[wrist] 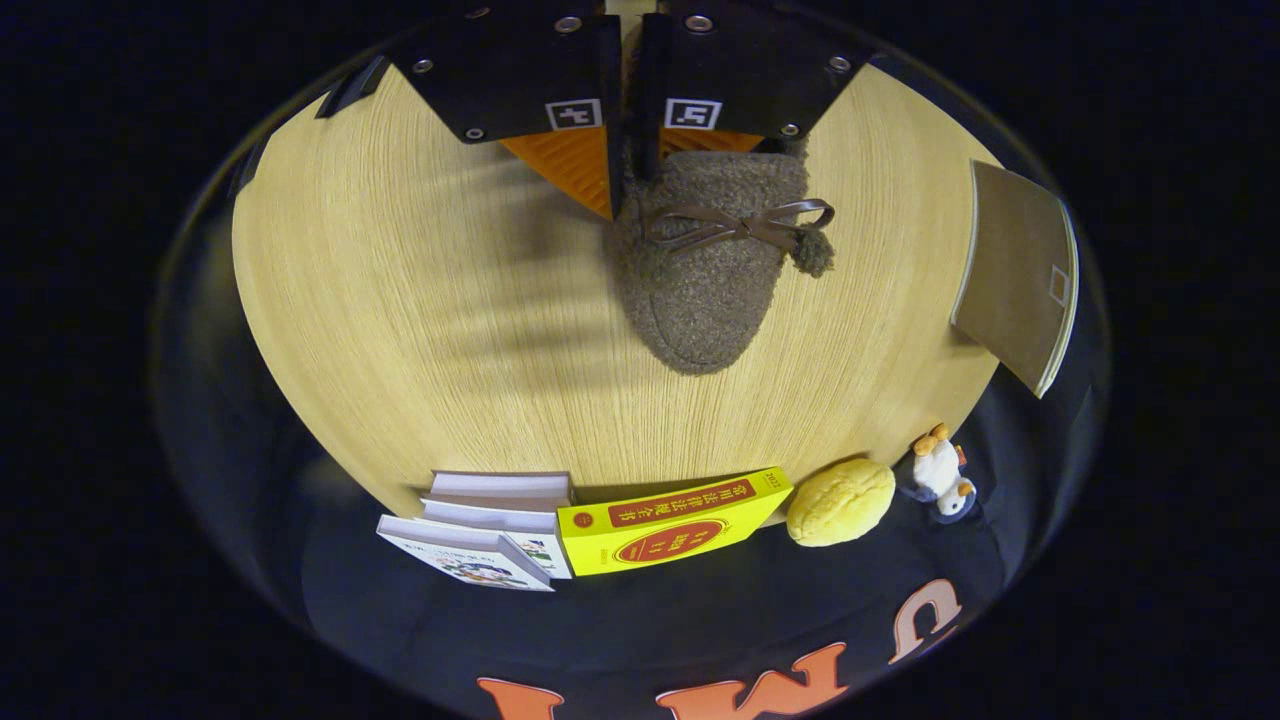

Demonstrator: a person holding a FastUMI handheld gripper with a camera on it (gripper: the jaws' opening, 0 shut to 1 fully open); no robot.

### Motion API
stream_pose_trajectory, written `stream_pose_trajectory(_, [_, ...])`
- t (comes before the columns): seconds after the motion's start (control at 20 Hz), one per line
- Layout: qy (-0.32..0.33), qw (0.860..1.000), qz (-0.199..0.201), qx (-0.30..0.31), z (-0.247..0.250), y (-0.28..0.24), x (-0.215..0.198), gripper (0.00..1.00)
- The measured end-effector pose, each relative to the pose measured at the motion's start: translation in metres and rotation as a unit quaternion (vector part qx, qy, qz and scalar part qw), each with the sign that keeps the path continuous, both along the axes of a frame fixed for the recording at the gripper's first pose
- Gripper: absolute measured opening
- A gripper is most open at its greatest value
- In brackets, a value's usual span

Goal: Open the storage box then place both shoes into the box .Put the left shoe in first, then the right shoe, with the right side of both shoes facing outward in a uniform manner.

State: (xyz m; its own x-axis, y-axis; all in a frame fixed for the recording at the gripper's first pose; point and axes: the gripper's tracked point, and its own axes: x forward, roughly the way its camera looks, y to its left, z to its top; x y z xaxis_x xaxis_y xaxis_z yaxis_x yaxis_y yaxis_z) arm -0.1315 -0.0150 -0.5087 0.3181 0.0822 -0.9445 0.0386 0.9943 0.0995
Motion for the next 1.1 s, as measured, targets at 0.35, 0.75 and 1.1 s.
stream_pose_trajectory(0.35, [-0.041,0.999,0.005,0.021,0.067,0.056,0.021,0.09])
stream_pose_trajectory(0.75, [-0.082,0.993,0.059,0.054,0.141,0.153,0.042,0.09])
stream_pose_trajectory(1.1, [-0.089,0.987,0.109,0.081,0.182,0.246,0.049,0.08])
